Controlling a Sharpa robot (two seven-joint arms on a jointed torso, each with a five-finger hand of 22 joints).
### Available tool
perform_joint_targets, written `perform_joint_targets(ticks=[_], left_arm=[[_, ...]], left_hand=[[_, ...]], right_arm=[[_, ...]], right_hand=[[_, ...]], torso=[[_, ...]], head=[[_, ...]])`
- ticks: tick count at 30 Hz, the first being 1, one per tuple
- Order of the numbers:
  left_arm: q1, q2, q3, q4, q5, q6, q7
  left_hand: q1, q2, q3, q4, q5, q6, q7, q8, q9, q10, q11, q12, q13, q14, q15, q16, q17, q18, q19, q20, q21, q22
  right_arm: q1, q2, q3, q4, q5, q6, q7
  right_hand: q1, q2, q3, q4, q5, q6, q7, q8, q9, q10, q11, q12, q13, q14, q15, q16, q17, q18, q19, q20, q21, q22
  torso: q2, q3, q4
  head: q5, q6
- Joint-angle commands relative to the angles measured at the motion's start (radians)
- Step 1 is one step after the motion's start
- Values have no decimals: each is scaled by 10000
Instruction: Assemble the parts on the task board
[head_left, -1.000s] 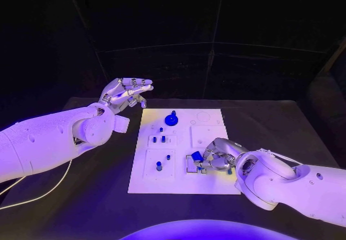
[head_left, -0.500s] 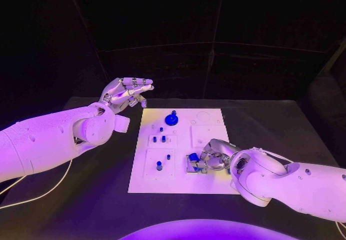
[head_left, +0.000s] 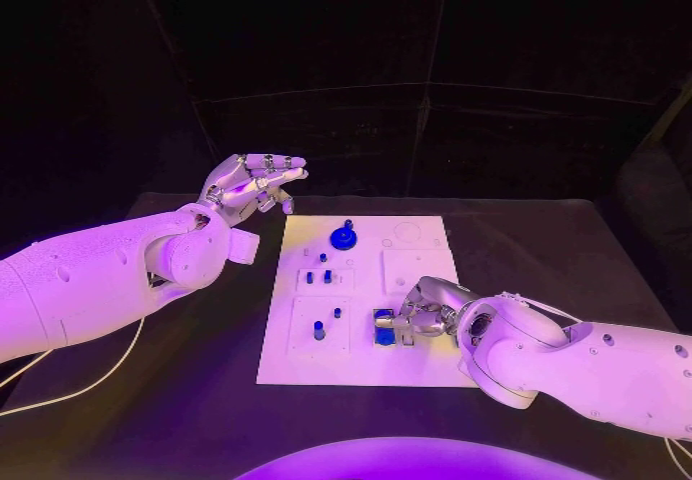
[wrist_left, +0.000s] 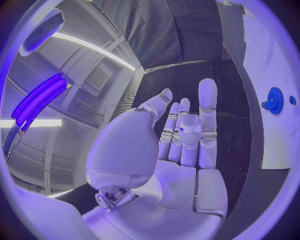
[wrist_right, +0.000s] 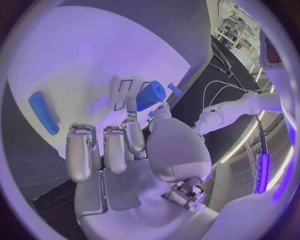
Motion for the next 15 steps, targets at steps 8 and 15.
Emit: perform_joint_targets(ticks=[8, 15], left_arm=[[17, -28, 7, 35, 42, 111, 31], [16, -24, 7, 21, 42, 122, 30]], left_hand=[[-39, 51, -49, 2, 10, 60, 26, 38, -16, 48, -14, 48, -16, -74, 23, -33, -14, 140, 11, -41, -54, -28], [-39, 51, -49, 2, 10, 60, 26, 38, -16, 48, -14, 48, -16, -74, 23, -33, -14, 140, 11, -41, -54, -28]], right_arm=[[15, -23, 6, 50, -248, -191, 72], [14, -175, 6, 290, -263, -160, 355]], right_hand=[[-110, -279, 442, -85, 58, -90, 90, -169, 177, -140, 58, -235, -79, 590, 18, -107, 43, -141, 372, 14, -62, 1847], [1050, -326, 629, -459, 401, -75, 87, -237, 339, -105, 55, -225, 15, 604, 17, -103, 95, -142, 378, 16, -63, 1855]], torso=[[-5, 11, -4], [-7, 15, -2]], head=[[-17, 3], [-3, -12]])
